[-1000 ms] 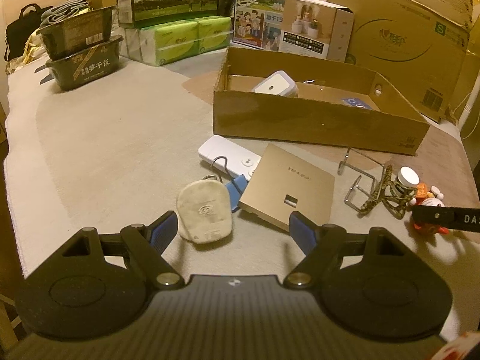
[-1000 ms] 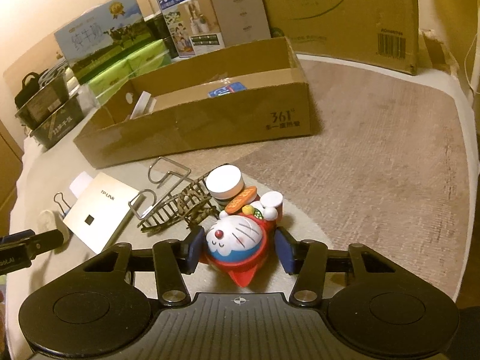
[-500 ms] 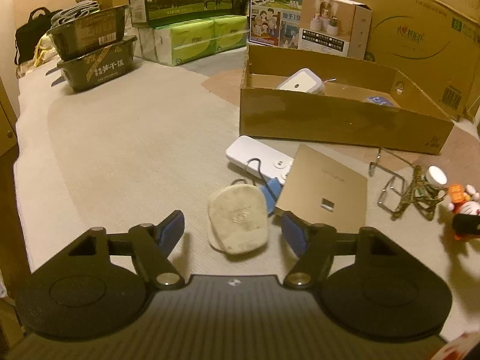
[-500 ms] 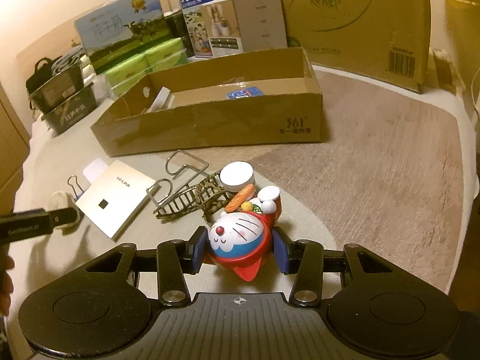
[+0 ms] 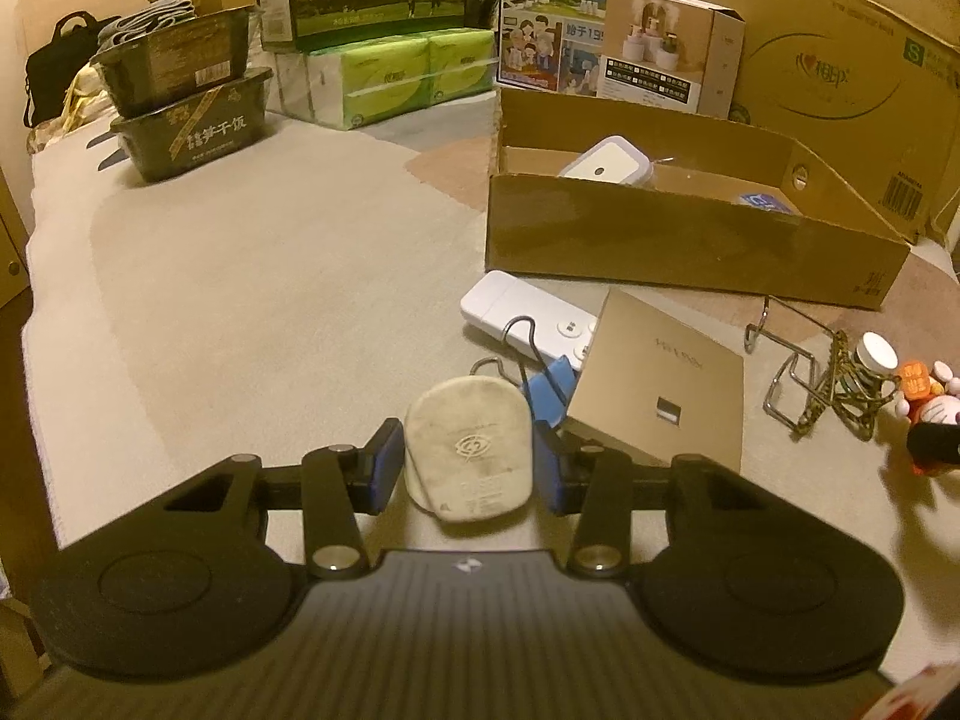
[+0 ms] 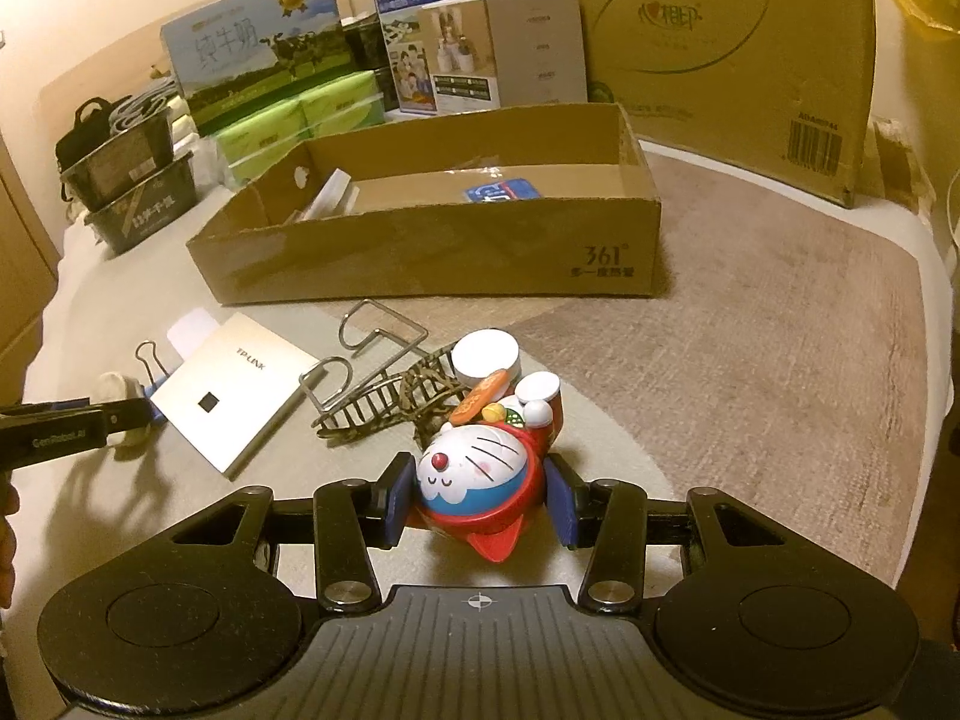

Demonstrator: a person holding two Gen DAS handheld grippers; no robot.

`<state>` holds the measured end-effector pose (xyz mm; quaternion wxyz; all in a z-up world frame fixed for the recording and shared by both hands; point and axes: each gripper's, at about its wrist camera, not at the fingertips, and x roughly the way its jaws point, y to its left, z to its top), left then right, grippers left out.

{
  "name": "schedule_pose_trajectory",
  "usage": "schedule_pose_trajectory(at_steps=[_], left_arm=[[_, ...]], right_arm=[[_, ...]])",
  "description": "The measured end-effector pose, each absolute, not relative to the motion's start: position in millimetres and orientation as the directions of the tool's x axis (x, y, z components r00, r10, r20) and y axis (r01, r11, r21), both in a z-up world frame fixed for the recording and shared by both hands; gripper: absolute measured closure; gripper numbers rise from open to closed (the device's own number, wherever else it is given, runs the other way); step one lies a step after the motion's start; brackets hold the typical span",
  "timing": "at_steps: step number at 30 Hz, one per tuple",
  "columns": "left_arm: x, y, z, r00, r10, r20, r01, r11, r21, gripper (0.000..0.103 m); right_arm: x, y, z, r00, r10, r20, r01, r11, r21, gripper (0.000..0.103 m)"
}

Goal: Organize rigid objects
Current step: 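Carry the plug adapter with the left tool while the right tool carries the Doraemon figurine into the box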

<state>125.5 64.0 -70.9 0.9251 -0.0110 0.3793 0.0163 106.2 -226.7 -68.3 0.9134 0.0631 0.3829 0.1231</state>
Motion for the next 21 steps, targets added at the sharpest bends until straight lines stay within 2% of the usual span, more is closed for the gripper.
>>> schedule_pose_trajectory(at_steps=[21], left_arm=[[93, 40, -31, 0.729, -0.044, -0.683, 0.031, 0.999, -0.032, 0.062]], right_arm=[[82, -231, -41, 0.721, 0.297, -0.626, -0.214, 0.955, 0.206, 0.057]])
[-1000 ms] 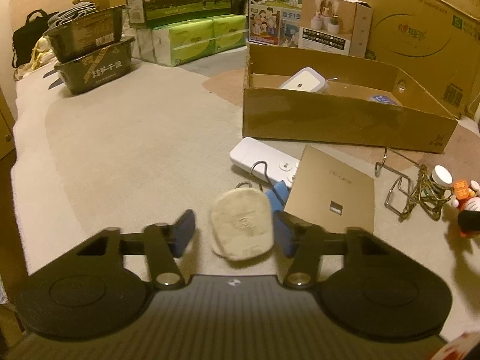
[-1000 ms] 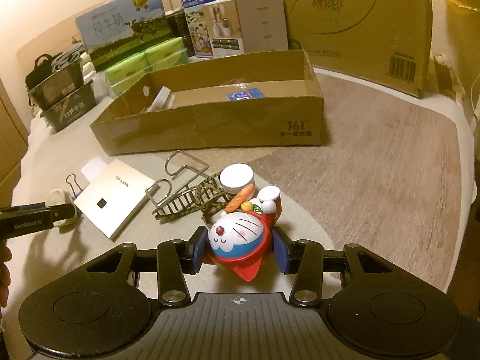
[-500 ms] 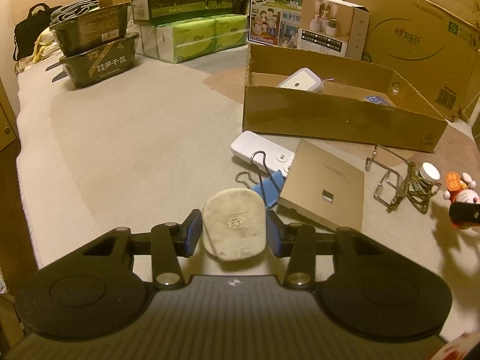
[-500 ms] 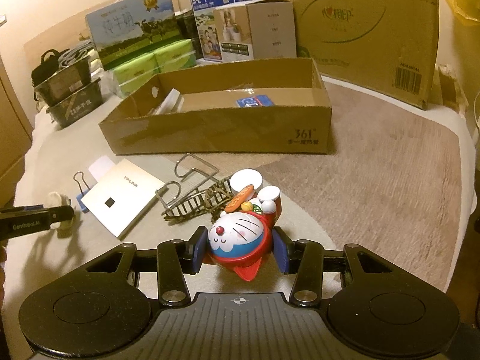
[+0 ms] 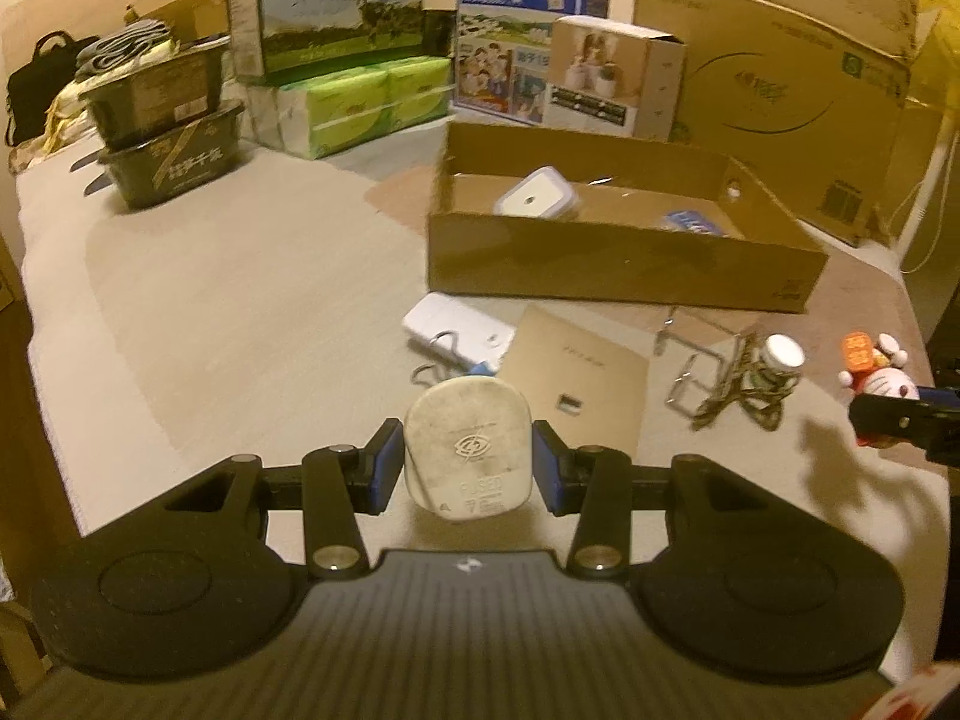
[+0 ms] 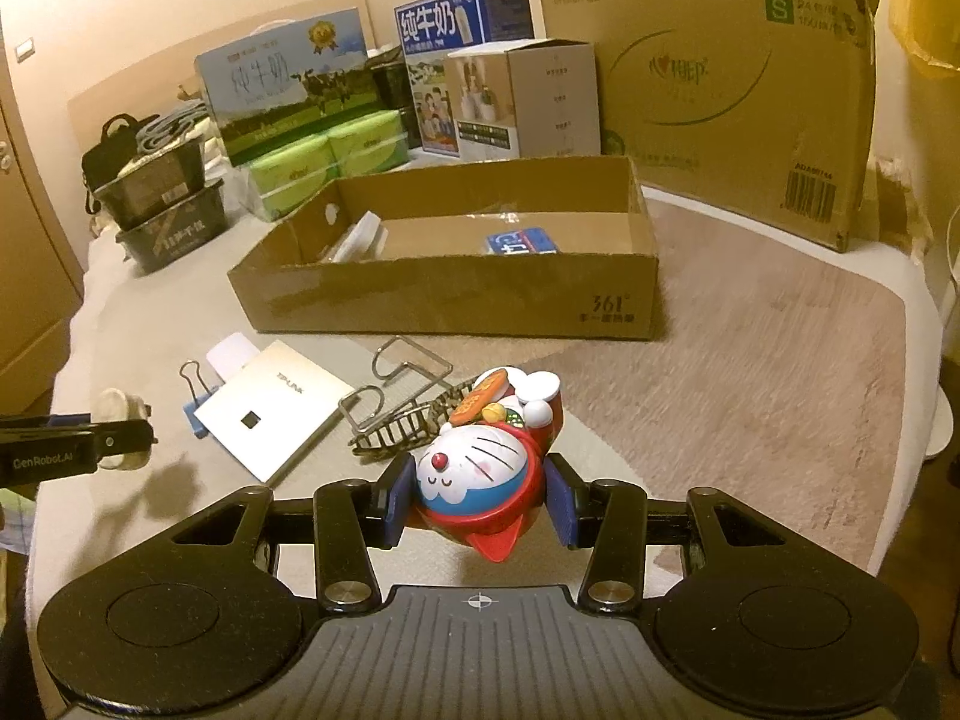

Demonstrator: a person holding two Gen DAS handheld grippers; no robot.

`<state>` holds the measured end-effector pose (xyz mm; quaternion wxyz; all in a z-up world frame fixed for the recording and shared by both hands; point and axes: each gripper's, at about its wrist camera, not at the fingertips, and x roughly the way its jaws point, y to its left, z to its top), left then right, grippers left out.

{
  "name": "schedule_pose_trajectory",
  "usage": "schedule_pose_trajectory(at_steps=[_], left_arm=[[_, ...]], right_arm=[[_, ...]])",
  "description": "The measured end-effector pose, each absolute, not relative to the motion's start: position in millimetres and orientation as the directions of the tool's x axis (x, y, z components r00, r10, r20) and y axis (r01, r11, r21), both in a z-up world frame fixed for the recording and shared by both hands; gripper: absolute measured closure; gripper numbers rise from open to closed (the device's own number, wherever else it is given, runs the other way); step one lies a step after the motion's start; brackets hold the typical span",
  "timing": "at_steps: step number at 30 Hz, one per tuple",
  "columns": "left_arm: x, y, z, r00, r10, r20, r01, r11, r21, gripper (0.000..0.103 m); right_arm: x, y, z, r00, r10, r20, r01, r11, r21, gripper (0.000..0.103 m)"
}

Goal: Organize rigid objects
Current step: 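Carry the plug adapter with the left tool while the right tool carries the Doraemon figurine into the box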

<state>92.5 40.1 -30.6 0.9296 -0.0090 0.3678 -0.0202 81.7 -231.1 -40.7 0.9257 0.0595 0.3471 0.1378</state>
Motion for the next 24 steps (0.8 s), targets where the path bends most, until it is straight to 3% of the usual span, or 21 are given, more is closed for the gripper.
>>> schedule_pose_trajectory(at_steps=[24], left_arm=[[143, -14, 0, 0.736, -0.185, -0.651, 0.181, 0.981, -0.075, 0.062]], right_arm=[[100, -246, -25, 0.744, 0.306, -0.594, -0.231, 0.952, 0.201, 0.057]])
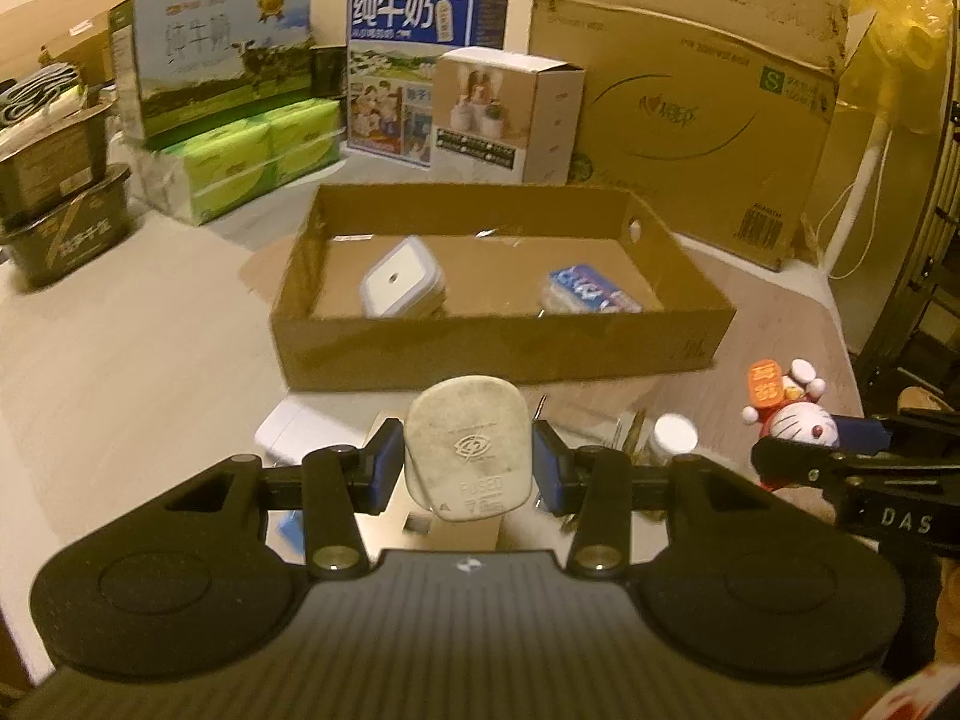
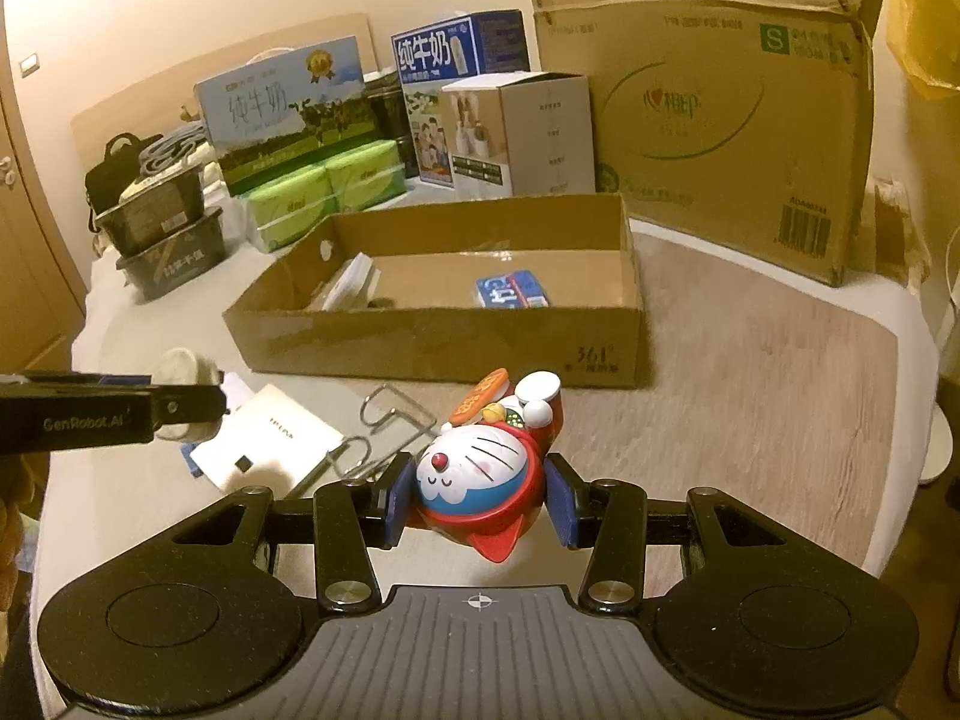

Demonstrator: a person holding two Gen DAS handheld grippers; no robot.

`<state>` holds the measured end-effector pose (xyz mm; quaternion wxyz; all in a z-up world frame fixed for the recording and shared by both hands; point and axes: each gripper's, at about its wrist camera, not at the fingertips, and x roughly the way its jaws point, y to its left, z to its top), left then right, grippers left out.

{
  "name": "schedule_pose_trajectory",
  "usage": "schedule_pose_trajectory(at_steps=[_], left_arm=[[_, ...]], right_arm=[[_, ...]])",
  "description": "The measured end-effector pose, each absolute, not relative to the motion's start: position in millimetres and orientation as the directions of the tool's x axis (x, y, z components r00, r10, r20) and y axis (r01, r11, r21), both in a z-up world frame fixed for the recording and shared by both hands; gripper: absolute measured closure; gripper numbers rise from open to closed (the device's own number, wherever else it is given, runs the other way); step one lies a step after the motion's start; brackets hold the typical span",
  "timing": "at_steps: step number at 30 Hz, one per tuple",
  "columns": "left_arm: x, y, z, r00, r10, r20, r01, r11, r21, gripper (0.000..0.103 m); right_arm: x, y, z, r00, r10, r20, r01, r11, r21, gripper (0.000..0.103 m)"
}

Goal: Organize rigid objects
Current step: 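Carry the plug adapter with the left tool while the right tool carries the Doraemon figurine into the box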

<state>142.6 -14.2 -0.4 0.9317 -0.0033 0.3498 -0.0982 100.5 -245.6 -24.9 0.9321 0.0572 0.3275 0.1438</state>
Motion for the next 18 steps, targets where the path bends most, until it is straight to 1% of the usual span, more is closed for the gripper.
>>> schedule_pose_trajectory(at_steps=[9, 18], left_arm=[[190, -27, 14, 0.748, -0.218, -0.627, 0.210, 0.974, -0.087, 0.062], [240, -31, 12, 0.749, -0.208, -0.629, 0.201, 0.976, -0.083, 0.062]], right_arm=[[145, -253, -8, 0.772, 0.303, -0.559, -0.248, 0.953, 0.174, 0.057], [203, -249, 3, 0.777, 0.324, -0.540, -0.282, 0.946, 0.163, 0.057]])
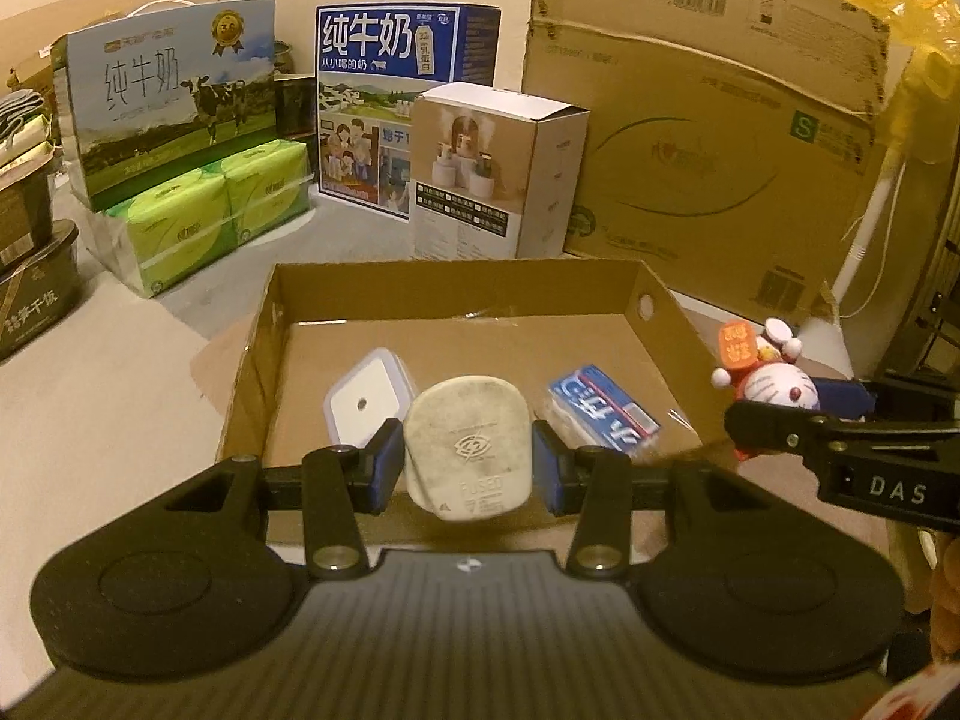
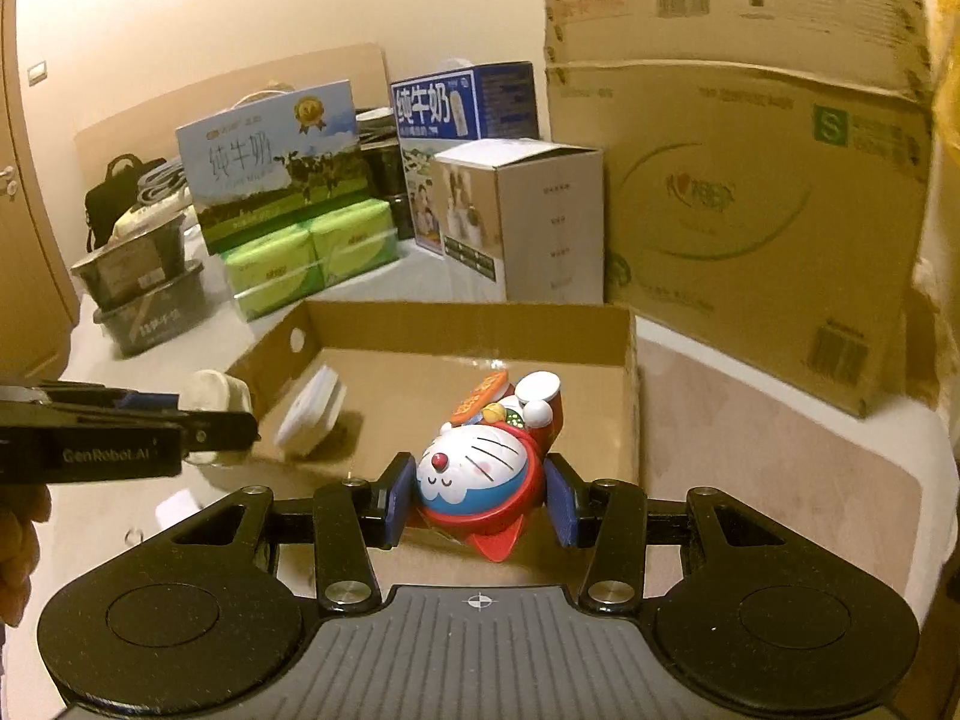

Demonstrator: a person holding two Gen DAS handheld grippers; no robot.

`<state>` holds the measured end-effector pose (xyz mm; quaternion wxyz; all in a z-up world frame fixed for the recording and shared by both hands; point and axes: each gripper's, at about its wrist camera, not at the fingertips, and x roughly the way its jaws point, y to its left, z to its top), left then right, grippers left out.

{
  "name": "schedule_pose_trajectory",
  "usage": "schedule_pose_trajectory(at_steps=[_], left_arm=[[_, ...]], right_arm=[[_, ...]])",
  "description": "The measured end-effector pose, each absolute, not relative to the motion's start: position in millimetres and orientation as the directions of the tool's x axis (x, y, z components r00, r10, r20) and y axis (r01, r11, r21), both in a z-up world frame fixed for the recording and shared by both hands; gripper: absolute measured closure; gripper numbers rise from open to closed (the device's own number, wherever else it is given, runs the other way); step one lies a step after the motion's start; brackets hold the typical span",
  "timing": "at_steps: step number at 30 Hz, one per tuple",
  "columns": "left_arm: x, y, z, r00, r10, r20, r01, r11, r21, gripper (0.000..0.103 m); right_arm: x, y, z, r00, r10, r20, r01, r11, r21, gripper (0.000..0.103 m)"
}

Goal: Organize rigid objects
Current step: 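Carry the plug adapter with the left tool while the right tool carries the Doraemon figurine into the box, then open both tools to drop the plug adapter and figurine into the box, then withdraw both tools from the box toward the router and wire rack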

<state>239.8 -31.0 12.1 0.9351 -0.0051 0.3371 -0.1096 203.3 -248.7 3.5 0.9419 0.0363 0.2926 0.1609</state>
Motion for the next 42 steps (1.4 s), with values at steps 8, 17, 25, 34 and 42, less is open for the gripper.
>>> schedule_pose_trajectory(at_steps=[8, 17, 25, 34, 42], left_arm=[[273, -36, -2, 0.731, -0.210, -0.650, 0.210, 0.975, -0.078, 0.062], [293, -36, -18, 0.731, -0.192, -0.655, 0.195, 0.978, -0.070, 0.058], [276, -16, -3, 0.778, -0.151, -0.610, 0.139, 0.988, -0.067, 0.045], [254, 3, -1, 0.788, -0.125, -0.602, 0.092, 0.992, -0.086, 0.045], [248, 9, -5, 0.787, -0.130, -0.603, 0.080, 0.991, -0.110, 0.045]], right_arm=[[243, -239, -12, 0.748, 0.352, -0.563, -0.310, 0.935, 0.173, 0.057], [262, -240, -28, 0.733, 0.344, -0.587, -0.292, 0.938, 0.186, 0.057], [264, -238, -28, 0.731, 0.353, -0.584, -0.297, 0.935, 0.194, 0.057], [267, -222, -24, 0.722, 0.381, -0.578, -0.330, 0.923, 0.196, 0.057], [275, -214, -28, 0.709, 0.395, -0.585, -0.350, 0.916, 0.194, 0.057]])
